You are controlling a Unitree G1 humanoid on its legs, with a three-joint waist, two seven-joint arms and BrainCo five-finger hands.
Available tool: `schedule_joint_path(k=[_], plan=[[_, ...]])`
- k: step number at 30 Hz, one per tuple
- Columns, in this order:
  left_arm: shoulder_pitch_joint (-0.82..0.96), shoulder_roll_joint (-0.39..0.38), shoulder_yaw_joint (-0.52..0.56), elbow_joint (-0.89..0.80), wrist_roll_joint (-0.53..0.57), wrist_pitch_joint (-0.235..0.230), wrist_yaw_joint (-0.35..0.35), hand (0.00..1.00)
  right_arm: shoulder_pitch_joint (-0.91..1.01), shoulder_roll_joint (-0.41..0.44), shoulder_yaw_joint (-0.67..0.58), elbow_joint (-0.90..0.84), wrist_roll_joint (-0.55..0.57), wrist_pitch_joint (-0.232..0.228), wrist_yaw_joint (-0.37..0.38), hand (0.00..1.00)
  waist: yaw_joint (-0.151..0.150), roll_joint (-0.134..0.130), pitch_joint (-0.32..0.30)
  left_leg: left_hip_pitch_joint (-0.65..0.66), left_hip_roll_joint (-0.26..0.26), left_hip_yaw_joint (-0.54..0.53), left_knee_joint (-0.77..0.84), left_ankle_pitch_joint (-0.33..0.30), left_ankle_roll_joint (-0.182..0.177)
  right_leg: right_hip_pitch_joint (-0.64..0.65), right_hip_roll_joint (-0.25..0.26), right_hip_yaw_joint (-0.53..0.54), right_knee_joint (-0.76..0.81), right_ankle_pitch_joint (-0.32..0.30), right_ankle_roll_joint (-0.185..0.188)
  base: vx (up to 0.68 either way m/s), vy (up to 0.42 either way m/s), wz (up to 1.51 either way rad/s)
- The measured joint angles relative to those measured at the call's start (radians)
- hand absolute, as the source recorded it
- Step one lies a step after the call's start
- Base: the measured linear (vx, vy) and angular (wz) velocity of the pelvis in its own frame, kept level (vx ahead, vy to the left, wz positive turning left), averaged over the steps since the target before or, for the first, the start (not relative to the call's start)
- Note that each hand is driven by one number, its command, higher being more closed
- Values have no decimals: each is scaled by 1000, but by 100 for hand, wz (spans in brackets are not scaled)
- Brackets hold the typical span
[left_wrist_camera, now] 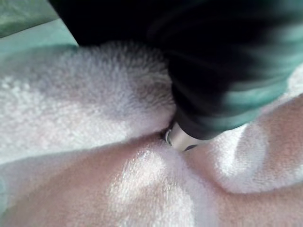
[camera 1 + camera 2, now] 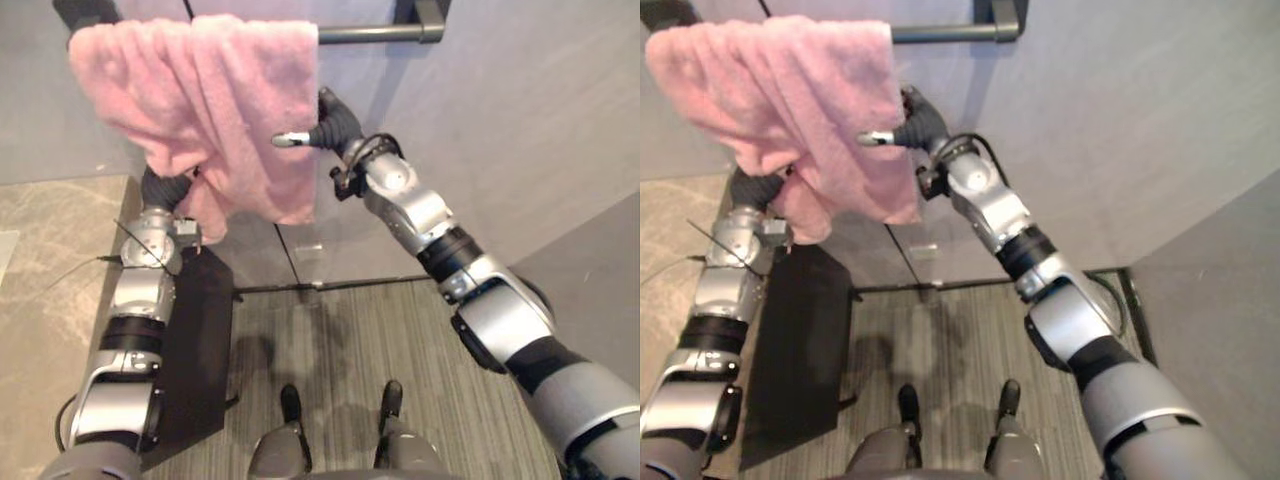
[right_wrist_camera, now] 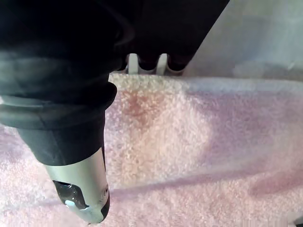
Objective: Organize washtable
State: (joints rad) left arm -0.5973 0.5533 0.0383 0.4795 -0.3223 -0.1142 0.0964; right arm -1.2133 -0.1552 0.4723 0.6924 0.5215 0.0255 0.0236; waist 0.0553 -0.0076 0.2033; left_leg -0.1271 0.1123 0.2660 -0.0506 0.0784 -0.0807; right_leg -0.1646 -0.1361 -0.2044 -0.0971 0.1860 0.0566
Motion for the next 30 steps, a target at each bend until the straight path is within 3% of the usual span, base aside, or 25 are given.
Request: schedule_joint_path(k=[9,14,19,30], plan=[[-9,0,3,-1,0,0,16,100,-2,-5,-48,9,-4,3,-8,100,5,2,3,1,8,-8,-20,17,-2,-3,11,-10,0,1,-2,5,0,3],[36,0,26,-55,0,0,15,100,12,-12,-130,1,-21,3,-10,100,-12,8,7,1,8,-7,-21,19,-4,-3,11,-8,0,1,-2,0,0,0],[70,0,56,-137,0,-6,7,100,55,-74,-231,-13,-21,3,-38,100,-12,15,13,20,10,7,-42,32,-11,-1,16,8,0,4,-1,-13,8,-6],[68,-2,55,-195,-21,-23,-13,100,119,-96,-269,-96,-21,3,-42,100,-25,16,13,36,10,26,-42,33,-10,3,17,25,0,5,1,26,6,-6]])
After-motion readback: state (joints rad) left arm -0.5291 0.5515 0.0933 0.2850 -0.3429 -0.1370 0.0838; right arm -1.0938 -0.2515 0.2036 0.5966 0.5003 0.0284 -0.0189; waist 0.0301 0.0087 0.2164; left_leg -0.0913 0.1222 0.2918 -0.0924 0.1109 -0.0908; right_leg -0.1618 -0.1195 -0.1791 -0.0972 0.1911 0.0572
